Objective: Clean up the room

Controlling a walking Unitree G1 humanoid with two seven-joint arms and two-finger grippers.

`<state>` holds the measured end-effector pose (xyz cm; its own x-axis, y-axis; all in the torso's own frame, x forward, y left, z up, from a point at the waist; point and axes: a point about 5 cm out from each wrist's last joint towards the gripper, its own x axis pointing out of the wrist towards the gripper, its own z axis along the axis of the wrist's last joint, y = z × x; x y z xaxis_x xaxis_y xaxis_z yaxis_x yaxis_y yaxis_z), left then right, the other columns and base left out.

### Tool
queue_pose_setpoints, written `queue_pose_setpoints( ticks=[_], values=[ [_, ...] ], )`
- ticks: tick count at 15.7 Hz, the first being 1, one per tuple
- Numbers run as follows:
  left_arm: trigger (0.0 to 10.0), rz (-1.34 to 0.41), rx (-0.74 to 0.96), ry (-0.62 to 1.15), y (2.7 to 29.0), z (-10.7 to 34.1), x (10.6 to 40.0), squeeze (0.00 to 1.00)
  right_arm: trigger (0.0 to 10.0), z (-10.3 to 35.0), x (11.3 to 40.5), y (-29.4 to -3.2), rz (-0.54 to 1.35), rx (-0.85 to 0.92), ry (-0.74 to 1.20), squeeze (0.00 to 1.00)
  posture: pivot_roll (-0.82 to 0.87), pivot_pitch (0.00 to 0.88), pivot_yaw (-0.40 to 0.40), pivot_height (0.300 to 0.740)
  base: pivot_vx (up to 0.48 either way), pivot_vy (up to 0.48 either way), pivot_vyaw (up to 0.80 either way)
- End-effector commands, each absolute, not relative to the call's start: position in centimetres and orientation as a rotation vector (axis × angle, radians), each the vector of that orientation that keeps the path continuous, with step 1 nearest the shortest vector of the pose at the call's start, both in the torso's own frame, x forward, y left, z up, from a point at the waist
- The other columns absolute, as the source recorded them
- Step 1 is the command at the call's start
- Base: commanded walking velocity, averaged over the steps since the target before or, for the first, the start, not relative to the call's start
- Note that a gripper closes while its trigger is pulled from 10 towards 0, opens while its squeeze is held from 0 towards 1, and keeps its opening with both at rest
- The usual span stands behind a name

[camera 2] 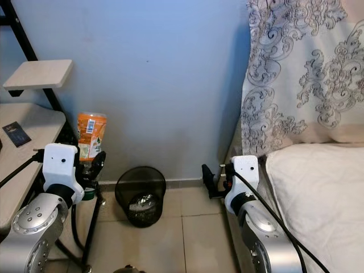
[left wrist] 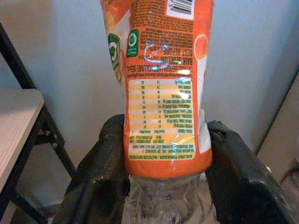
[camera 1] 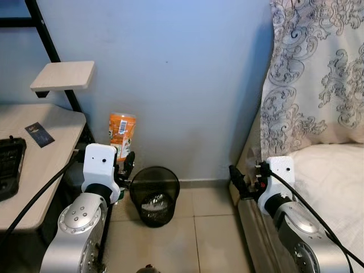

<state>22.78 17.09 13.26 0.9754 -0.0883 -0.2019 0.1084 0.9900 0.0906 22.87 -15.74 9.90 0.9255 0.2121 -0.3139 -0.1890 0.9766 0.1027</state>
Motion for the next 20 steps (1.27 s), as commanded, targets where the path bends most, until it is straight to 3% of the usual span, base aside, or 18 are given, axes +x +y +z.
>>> queue_pose_setpoints(
  ticks=[1,4,9,13,17,20],
  values=[
    [10.0,-0.097,0.107,0.197,17.3,13.4,22.9,0.0,10.0,10.1,23.2,-15.8,0.2,0.075,0.331,0.0,0.07,0.0,0.006,0.74,0.322,0.0,0.0],
    [10.0,-0.102,0.108,0.2,17.3,13.4,23.1,0.0,10.0,9.2,23.4,-16.2,0.122,-0.025,0.386,0.0,0.07,0.0,0.014,0.74,0.326,0.0,0.0],
    [10.0,-0.118,0.109,0.201,17.4,13.5,23.3,0.0,10.0,10.1,23.9,-15.7,0.111,0.048,0.317,0.0,0.06,0.0,0.031,0.74,0.338,0.0,0.0],
    [10.0,-0.117,0.107,0.209,17.4,13.3,23.1,0.0,10.0,9.9,24.5,-16.0,0.06,-0.051,0.284,0.0,0.07,0.0,0.022,0.74,0.342,0.0,0.0],
    [10.0,-0.116,0.104,0.222,17.1,13.1,22.8,0.0,10.0,9.4,24.2,-15.7,0.199,-0.005,0.318,0.0,0.08,0.0,0.016,0.74,0.344,0.0,0.2],
    [10.0,-0.14,0.11,0.234,16.7,12.8,22.6,0.0,10.0,9.0,24.2,-15.9,0.168,-0.028,0.329,0.0,0.08,0.0,0.016,0.74,0.34,0.0,0.53]
  ],
)
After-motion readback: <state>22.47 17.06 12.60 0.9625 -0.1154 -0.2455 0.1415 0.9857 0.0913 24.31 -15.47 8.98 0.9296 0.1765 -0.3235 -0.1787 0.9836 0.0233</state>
